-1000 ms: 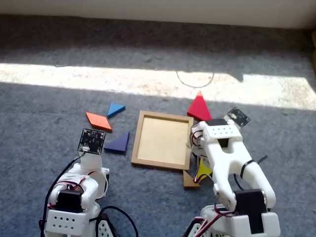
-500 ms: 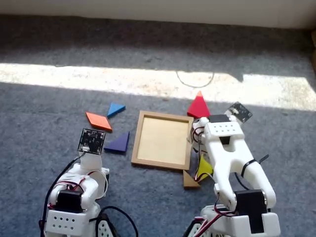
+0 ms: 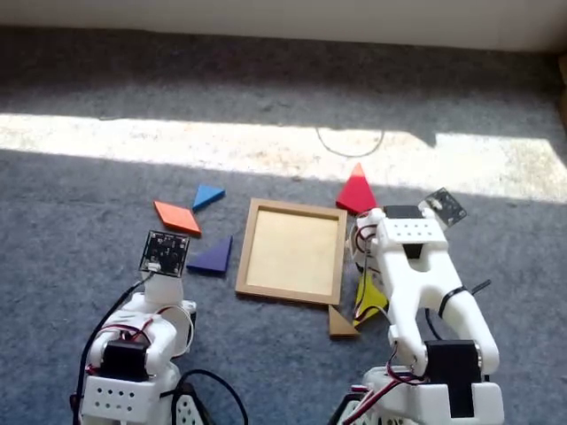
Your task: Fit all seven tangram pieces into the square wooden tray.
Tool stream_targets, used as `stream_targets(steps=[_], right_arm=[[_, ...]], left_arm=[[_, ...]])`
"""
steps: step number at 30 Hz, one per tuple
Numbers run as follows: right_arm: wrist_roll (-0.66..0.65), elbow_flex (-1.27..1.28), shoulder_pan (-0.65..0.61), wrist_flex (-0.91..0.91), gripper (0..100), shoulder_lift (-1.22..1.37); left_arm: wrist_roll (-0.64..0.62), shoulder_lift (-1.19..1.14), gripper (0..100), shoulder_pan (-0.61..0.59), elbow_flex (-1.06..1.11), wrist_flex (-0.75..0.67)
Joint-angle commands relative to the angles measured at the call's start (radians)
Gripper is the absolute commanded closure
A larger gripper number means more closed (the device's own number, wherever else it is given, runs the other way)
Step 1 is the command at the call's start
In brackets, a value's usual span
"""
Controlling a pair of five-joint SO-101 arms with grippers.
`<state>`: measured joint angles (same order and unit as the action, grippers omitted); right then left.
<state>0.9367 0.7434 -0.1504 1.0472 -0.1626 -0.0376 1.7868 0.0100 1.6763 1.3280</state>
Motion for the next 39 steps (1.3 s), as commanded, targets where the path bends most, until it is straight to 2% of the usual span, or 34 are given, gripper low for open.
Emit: stream_targets(steps=[1, 6, 11, 20, 27, 30, 39], right_arm=[[0.012, 0.001, 0.010, -0.053, 71.3, -0.004], [0.011, 0.111, 0.008, -0.193, 71.3, -0.005], [0.011, 0.134, -0.038, -0.189, 71.3, -0.005], [0.011, 0.134, -0.042, -0.189, 71.7, -0.005], [0.003, 0.127, -0.021, -0.189, 87.3, -0.015], [-0.034, 0.127, -0.002, -0.186, 87.8, -0.016], [-0.144, -0.002, -0.021, 0.079, 87.8, -0.137]], left_arm=[[0.008, 0.025, 99, -0.008, 0.021, 0.006], [0.008, 0.025, 99, -0.008, 0.021, 0.006], [0.008, 0.025, 99, -0.008, 0.021, 0.006], [0.008, 0.025, 99, -0.008, 0.021, 0.006], [0.008, 0.025, 99, -0.008, 0.021, 0.006], [0.008, 0.025, 99, -0.008, 0.021, 0.006], [0.008, 0.025, 99, -0.008, 0.021, 0.006]])
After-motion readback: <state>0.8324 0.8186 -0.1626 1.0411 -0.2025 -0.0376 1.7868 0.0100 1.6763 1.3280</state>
